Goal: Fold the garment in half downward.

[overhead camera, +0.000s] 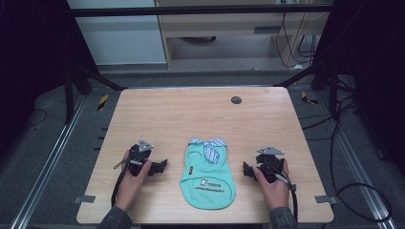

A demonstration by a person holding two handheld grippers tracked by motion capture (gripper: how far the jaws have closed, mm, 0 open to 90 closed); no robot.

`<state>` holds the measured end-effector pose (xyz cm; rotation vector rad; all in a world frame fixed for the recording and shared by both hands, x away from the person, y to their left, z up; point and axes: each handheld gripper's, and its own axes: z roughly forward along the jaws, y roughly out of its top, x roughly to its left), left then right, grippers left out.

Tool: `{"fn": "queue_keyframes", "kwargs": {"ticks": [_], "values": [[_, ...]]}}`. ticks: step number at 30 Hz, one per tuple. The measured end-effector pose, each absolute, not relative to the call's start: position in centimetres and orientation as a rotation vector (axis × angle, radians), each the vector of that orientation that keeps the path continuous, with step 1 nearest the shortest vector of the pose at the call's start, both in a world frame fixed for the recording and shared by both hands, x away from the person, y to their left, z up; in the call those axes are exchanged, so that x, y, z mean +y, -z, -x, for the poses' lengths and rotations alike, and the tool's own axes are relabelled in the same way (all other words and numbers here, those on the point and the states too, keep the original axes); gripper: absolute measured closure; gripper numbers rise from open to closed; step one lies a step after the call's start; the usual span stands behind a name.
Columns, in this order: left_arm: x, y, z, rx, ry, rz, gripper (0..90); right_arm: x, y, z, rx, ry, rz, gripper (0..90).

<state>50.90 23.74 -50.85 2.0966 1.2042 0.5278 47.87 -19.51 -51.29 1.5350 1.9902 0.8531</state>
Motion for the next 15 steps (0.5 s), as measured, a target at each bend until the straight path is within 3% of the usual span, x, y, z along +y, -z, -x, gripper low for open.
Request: {"fn": "queue_keyframes", "kwargs": {"ticks": [15], "values": [[23.71,50.87,-49.92,1.172,-0.513,-2.11,0.0,-19.26,51.28,-47.47,2.016,-0.872,-1.504,3.4]]}}
